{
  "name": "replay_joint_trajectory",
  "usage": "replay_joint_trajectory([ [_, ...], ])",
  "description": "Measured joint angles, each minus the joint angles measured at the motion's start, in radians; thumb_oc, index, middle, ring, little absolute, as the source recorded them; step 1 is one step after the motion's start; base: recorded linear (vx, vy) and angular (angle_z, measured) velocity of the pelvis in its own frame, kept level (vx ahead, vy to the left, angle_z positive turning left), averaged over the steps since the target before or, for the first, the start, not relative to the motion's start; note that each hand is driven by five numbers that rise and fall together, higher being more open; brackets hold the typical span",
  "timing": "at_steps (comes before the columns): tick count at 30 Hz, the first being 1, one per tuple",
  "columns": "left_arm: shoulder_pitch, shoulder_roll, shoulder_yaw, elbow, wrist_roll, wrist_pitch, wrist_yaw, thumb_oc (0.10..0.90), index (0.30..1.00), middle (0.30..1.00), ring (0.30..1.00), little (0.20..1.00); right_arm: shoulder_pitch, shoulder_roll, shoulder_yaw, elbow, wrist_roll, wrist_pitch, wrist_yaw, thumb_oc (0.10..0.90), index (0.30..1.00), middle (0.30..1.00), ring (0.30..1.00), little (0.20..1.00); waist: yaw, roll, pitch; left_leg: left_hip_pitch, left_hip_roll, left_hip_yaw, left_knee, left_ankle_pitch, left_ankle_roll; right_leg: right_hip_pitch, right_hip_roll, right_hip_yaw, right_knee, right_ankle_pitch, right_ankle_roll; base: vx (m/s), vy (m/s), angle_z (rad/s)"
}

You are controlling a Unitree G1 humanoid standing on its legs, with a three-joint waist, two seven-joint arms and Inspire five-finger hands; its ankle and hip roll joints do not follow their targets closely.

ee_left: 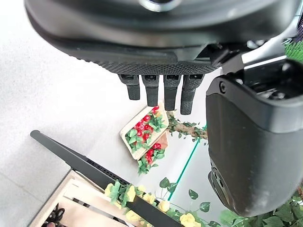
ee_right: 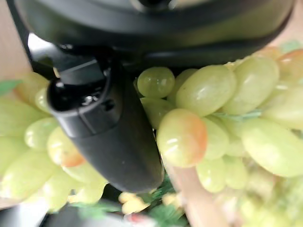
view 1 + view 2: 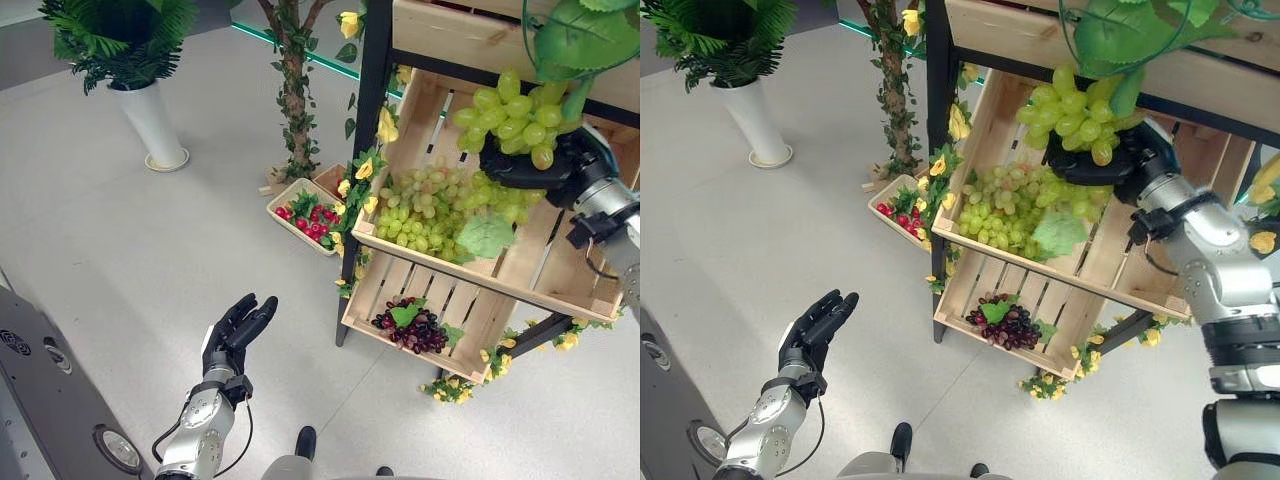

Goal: Pick up the fruits from the basket on one side to the basket on the other side

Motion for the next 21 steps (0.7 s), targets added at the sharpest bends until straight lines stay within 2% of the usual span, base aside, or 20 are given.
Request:
replay_joint_trajectory([
  [2,-0.001,0.000,-0.002,0.000,-0.001,0.000,-0.001,0.800,0.900,0.900,0.900,0.900,-0.012,-0.009,0.008,0.015,-0.039,0.000,-0.023,0.400,0.300,0.300,0.300,0.300,0.003,-0.002,-0.002,-0.001,-0.001,-0.001,0.000,0.003,-0.005,0.000,0.002,-0.002,0.000,-0.001,-0.001,0.00,0.000,0.00],
  [7,-0.004,0.004,-0.022,0.000,-0.018,0.000,0.000,0.800,0.900,0.900,0.900,0.900,-0.118,-0.023,0.126,0.145,-0.146,0.002,-0.030,0.400,0.300,0.300,0.300,0.300,0.005,-0.004,-0.003,-0.001,-0.001,-0.003,0.000,0.004,-0.006,0.000,0.004,-0.005,0.000,-0.003,-0.002,0.00,0.001,0.01],
  [13,-0.004,0.004,-0.021,0.017,-0.019,0.000,0.006,0.800,0.900,0.900,0.900,0.900,-0.119,-0.023,0.197,0.265,-0.207,0.032,-0.030,0.400,0.300,0.300,0.300,0.300,0.009,-0.005,-0.004,-0.002,-0.002,-0.018,0.000,0.005,-0.007,0.006,0.003,-0.021,0.000,-0.006,-0.002,-0.01,-0.004,0.07],
  [21,-0.016,0.004,-0.038,0.017,-0.019,0.000,0.017,0.800,0.900,0.900,0.900,0.900,-0.120,-0.023,0.272,0.374,-0.376,0.059,-0.028,0.400,0.300,0.300,0.300,0.300,0.011,-0.003,-0.005,-0.002,-0.002,-0.024,0.000,0.006,-0.008,0.009,0.003,-0.025,0.000,-0.007,-0.003,0.00,0.001,0.01],
])
